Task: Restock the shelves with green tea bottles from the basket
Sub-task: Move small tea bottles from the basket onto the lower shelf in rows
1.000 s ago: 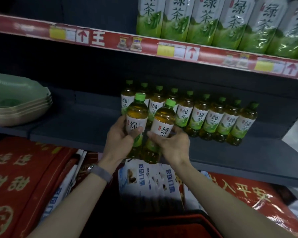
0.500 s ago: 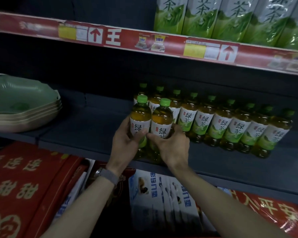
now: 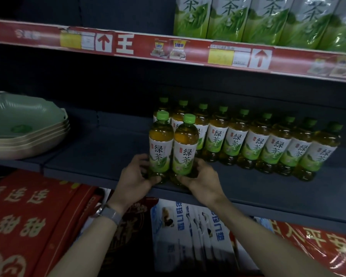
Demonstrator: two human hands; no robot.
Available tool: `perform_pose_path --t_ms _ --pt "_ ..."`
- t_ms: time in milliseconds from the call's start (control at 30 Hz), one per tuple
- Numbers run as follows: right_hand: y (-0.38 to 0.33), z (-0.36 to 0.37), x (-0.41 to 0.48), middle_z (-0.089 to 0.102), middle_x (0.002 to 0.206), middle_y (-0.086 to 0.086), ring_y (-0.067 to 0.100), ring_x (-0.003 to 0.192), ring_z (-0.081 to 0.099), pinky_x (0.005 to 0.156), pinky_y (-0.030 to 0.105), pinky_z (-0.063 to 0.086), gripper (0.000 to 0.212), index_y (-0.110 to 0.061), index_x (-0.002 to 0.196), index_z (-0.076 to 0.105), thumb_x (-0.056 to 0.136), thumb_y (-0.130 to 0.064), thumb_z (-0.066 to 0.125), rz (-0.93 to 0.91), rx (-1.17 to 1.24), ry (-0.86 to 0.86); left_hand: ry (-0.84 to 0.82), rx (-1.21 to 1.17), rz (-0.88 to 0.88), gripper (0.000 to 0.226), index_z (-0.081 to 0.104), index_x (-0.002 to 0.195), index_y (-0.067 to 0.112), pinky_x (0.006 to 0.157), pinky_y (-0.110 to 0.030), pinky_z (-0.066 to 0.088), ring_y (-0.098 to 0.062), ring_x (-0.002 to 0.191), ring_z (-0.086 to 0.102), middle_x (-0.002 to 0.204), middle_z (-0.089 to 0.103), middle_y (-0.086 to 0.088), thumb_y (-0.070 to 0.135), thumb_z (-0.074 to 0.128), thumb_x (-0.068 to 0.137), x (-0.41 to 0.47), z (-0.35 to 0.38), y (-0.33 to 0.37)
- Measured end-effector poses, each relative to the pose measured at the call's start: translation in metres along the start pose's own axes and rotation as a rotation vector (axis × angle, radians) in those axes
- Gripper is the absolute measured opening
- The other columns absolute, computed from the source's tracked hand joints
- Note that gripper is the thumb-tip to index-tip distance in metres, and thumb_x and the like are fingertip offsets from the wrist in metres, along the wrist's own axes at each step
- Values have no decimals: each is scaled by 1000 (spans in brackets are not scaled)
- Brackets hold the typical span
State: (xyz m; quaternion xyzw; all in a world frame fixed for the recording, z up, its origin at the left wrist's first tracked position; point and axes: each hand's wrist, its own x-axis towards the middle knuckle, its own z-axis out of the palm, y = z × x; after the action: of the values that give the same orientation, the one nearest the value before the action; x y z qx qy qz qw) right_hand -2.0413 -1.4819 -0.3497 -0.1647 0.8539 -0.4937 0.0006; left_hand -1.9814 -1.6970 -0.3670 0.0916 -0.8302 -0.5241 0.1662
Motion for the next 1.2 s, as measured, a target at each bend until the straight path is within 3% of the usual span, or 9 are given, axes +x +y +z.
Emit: perform_pose_path --t_ms 67,167,300,400,567,700,900,1200 --pt "4 6 1 69 133 -10 0 114 60 86 -2 42 67 -20 147 56 87 -25 86 -8 4 33 35 33 2 67 56 139 21 90 -22 50 -7 106 61 114 62 19 20 90 81 4 3 -1" --pt "8 12 12 70 133 -7 3 117 62 99 14 48 71 -18 146 57 84 -32 89 -8 -19 69 99 58 -15 60 60 138 17 80 -11 44 -8 106 61 113 64 17 18 87 85 11 10 -2" --pt "10 15 35 71 133 -4 6 118 63 97 15 48 74 -14 139 64 76 -40 94 1 -53 89 153 76 -48 52 63 139 16 85 -15 42 -11 112 63 112 66 11 20 81 90 18 21 -2" --pt "13 19 47 71 134 -5 7 122 63 101 18 48 71 -14 136 66 76 -36 95 -2 -28 112 158 134 -39 45 66 136 19 83 -14 42 -7 102 63 107 69 14 21 78 93 27 22 -2" --pt "19 28 57 73 131 -3 7 121 65 103 18 49 64 -15 134 69 78 -35 94 -5 11 170 158 184 -61 52 64 141 21 92 -19 46 -19 118 67 128 74 1 28 78 92 47 25 -8" --pt "23 37 65 74 128 -1 13 122 67 105 22 50 64 -14 133 69 78 -36 94 16 38 214 225 300 -87 58 59 144 33 108 -40 45 -29 127 58 131 69 -7 45 74 90 55 32 -18" --pt "25 42 68 74 126 2 14 120 67 99 19 49 65 -14 132 67 77 -38 94 36 31 234 292 389 -66 53 56 146 36 101 -36 34 -26 123 52 123 68 -7 46 67 96 49 38 -11" --pt "25 46 68 72 132 2 18 126 64 105 29 53 70 -18 137 60 80 -44 91 33 1 253 286 414 -46 54 52 150 33 102 -40 40 -29 121 57 126 69 -7 50 62 100 41 36 -6"
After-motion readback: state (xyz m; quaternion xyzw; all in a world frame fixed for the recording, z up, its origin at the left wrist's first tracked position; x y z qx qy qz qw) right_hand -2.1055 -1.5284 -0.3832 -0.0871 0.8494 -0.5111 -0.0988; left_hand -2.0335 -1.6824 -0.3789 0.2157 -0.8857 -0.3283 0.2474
